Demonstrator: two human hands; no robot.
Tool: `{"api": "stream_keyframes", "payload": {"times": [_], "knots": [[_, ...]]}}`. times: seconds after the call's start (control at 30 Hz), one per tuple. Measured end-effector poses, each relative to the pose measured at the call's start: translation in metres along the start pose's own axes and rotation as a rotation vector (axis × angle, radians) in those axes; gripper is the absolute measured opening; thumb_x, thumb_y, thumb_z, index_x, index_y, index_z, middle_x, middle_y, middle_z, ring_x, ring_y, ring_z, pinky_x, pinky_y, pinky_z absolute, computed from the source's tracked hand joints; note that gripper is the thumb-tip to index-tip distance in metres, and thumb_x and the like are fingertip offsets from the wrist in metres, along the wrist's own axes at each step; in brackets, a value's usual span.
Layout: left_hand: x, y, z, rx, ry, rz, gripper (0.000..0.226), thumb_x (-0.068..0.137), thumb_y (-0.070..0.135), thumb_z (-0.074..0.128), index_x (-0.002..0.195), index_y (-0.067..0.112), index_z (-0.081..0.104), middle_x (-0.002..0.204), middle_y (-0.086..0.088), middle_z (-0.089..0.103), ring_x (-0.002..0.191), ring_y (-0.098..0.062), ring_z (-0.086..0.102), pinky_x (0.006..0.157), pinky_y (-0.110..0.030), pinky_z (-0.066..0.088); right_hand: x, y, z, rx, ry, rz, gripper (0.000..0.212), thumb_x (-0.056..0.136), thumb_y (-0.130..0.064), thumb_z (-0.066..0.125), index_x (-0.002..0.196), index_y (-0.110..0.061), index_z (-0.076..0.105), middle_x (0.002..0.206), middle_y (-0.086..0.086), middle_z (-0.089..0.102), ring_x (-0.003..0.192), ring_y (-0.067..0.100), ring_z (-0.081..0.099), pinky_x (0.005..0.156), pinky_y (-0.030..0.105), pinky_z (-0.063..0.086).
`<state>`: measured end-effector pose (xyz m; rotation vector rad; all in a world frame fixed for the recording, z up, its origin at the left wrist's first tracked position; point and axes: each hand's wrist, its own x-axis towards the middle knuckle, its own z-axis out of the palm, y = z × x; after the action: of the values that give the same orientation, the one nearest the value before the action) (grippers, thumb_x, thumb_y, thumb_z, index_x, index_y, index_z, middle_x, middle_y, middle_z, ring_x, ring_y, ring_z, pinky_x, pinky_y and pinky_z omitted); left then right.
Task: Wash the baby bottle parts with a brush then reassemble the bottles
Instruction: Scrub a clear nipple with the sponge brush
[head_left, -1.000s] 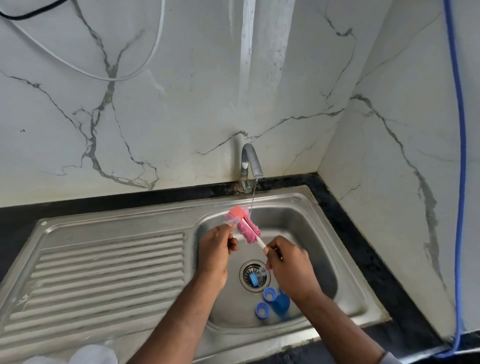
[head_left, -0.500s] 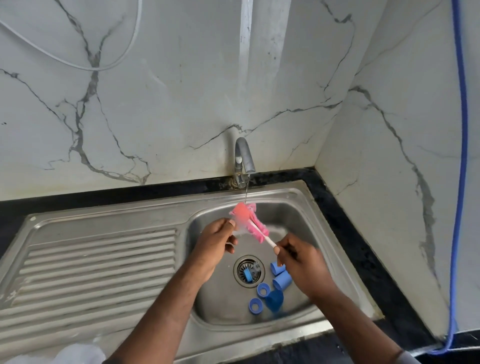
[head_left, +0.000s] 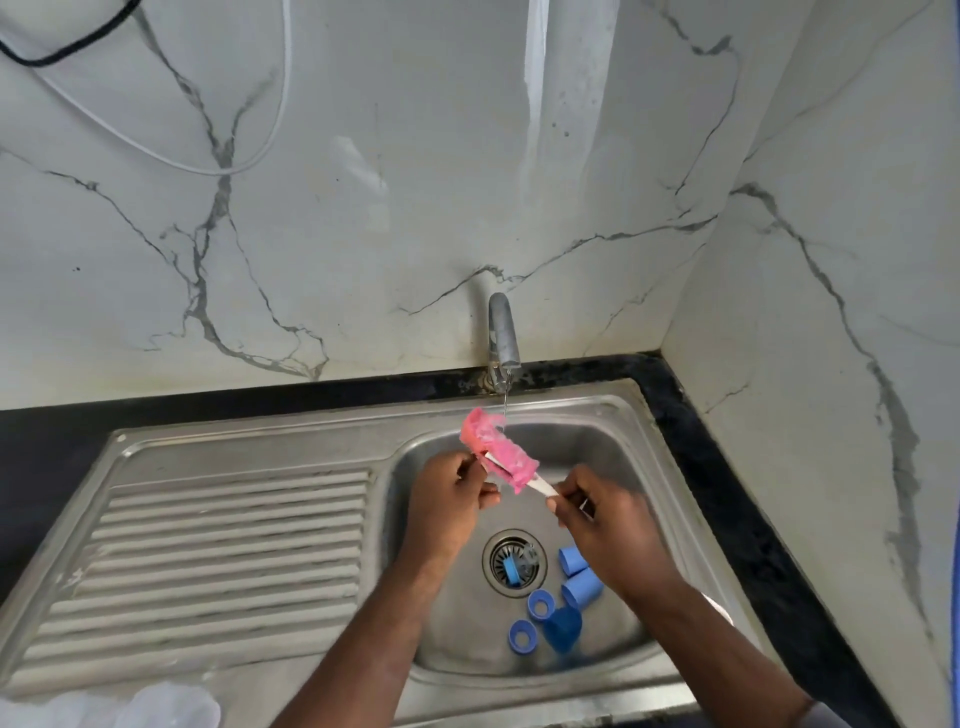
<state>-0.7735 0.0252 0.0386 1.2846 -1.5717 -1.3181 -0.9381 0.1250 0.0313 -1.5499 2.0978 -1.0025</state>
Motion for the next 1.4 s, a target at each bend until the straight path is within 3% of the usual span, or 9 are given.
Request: {"api": "stream_keyframes", "payload": {"times": [0.17, 0.3, 0.43, 0.57, 0.73, 0.87, 1.1, 1.3, 1.4], "knots": [[0.002, 0.002, -0.011, 0.014, 0.041, -0.009, 0.023, 0.096, 0.029, 0.065, 0.087, 0.009, 0.073, 0.078, -0.007, 0.076, 0.071, -0.018, 0.075, 0.072, -0.034, 0.062, 0.0, 0.009, -0.005, -0.029, -0.02, -0.012, 0.021, 0.09, -0.027, 0.072, 0.079, -0.022, 0.055, 0.067, -0.01, 0.059, 0.066, 0.009, 0.056, 0.057, 0.02, 0.04], [0.001, 0.004, 0.003, 0.016, -0.047, -0.031, 0.02, 0.101, 0.017, 0.058, 0.097, 0.001, 0.069, 0.087, -0.016, 0.074, 0.077, -0.017, 0.075, 0.077, -0.042, 0.063, 0.004, 0.003, -0.001, 0.002, 0.021, -0.014, 0.024, 0.092, -0.029, 0.071, 0.079, -0.03, 0.05, 0.068, -0.013, 0.06, 0.065, 0.007, 0.059, 0.059, 0.031, 0.048], [0.007, 0.006, -0.009, -0.174, 0.038, -0.085, 0.013, 0.097, 0.024, 0.062, 0.094, 0.014, 0.069, 0.088, -0.017, 0.073, 0.086, -0.027, 0.073, 0.085, -0.053, 0.059, 0.001, 0.014, -0.007, 0.037, -0.024, 0.006, 0.02, 0.093, -0.028, 0.069, 0.08, -0.025, 0.054, 0.07, -0.01, 0.062, 0.065, 0.01, 0.059, 0.06, 0.034, 0.05], [0.003, 0.009, -0.008, -0.281, -0.036, -0.121, 0.018, 0.099, 0.022, 0.062, 0.107, 0.006, 0.064, 0.1, -0.012, 0.076, 0.095, -0.027, 0.075, 0.089, -0.046, 0.059, -0.002, 0.023, -0.017, 0.111, -0.027, 0.053, 0.016, 0.094, -0.024, 0.069, 0.082, -0.023, 0.058, 0.07, -0.013, 0.065, 0.065, 0.005, 0.06, 0.059, 0.021, 0.046], [0.006, 0.009, -0.01, -0.102, 0.001, -0.008, 0.008, 0.085, 0.01, 0.074, 0.09, 0.008, 0.068, 0.082, -0.01, 0.075, 0.077, -0.026, 0.072, 0.07, -0.034, 0.058, -0.003, 0.023, -0.025, 0.175, 0.032, 0.049, 0.011, 0.092, -0.016, 0.07, 0.084, -0.018, 0.063, 0.071, -0.016, 0.066, 0.065, 0.003, 0.063, 0.059, 0.012, 0.044], [0.012, 0.004, -0.014, -0.035, -0.012, 0.013, 0.049, 0.066, 0.024, 0.08, 0.103, 0.043, 0.055, 0.097, -0.005, 0.072, 0.09, -0.023, 0.072, 0.081, -0.043, 0.06, 0.005, 0.015, -0.026, 0.142, 0.012, 0.039, 0.013, 0.093, -0.021, 0.07, 0.083, -0.021, 0.061, 0.071, -0.016, 0.067, 0.067, 0.004, 0.063, 0.061, 0.019, 0.048], [0.005, -0.002, -0.01, -0.01, -0.029, 0.147, 0.065, 0.081, 0.003, 0.078, 0.131, 0.033, 0.048, 0.096, 0.004, 0.073, 0.087, -0.018, 0.07, 0.087, -0.043, 0.058, 0.009, 0.002, -0.021, 0.043, -0.015, 0.013, 0.016, 0.093, -0.027, 0.069, 0.082, -0.022, 0.059, 0.073, -0.008, 0.066, 0.07, 0.007, 0.063, 0.065, 0.032, 0.053], [0.005, -0.004, -0.012, -0.2, 0.027, 0.169, 0.069, 0.077, 0.032, 0.083, 0.133, 0.028, 0.043, 0.097, -0.007, 0.075, 0.083, -0.027, 0.073, 0.08, -0.048, 0.059, -0.003, 0.008, -0.019, 0.119, -0.051, 0.008, 0.018, 0.094, -0.024, 0.068, 0.081, -0.022, 0.056, 0.072, -0.007, 0.066, 0.066, 0.008, 0.063, 0.06, 0.032, 0.053], [0.002, -0.008, -0.005, -0.066, -0.011, 0.178, 0.065, 0.082, 0.023, 0.082, 0.134, 0.029, 0.042, 0.098, 0.0, 0.075, 0.084, -0.02, 0.073, 0.076, -0.045, 0.062, -0.002, 0.009, -0.019, 0.116, -0.018, 0.011, 0.018, 0.094, -0.023, 0.069, 0.081, -0.023, 0.056, 0.07, -0.009, 0.066, 0.065, 0.008, 0.062, 0.059, 0.03, 0.053]]}}
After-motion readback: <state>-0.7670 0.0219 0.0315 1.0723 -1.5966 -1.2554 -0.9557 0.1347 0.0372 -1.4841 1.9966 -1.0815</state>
